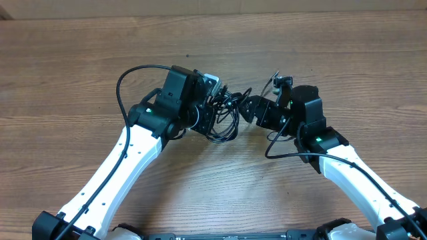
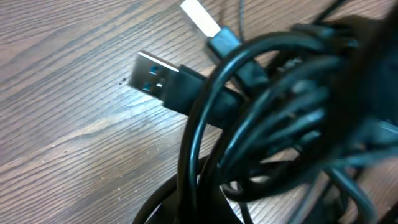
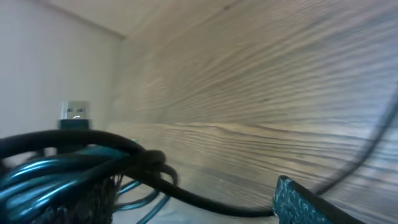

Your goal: Untangle cables

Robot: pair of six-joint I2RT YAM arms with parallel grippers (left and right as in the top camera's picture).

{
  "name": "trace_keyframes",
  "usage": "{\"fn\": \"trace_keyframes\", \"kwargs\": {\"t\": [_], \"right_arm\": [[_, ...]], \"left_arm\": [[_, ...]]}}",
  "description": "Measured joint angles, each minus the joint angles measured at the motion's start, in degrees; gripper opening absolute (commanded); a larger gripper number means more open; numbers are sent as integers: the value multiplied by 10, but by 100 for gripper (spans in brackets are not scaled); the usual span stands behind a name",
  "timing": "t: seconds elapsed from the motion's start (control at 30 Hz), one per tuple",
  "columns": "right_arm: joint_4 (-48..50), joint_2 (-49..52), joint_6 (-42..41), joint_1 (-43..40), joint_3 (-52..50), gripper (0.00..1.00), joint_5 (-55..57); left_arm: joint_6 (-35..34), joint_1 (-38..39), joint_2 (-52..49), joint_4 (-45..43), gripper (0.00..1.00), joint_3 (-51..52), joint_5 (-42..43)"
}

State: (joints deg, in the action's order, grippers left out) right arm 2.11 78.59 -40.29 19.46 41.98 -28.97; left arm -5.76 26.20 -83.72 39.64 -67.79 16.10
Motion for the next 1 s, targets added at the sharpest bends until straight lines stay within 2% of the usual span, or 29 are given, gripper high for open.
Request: {"fn": "trace_keyframes", "kwargs": {"t": [0.13, 0.43, 0.77, 1.0], "right_arm": [[28, 0, 0, 0, 0, 79, -49], [22, 0, 15, 0, 0, 77, -113], [-141, 0, 12, 1, 0, 77, -75], [-166, 0, 9, 1, 0, 78, -72]], "left_arm": [[0, -1, 0, 0, 4, 0, -5], [0, 0, 0, 3, 4, 0, -16], [-39, 1, 0, -15, 4, 0, -74], [-61, 1, 0, -28, 4, 0, -103]]}}
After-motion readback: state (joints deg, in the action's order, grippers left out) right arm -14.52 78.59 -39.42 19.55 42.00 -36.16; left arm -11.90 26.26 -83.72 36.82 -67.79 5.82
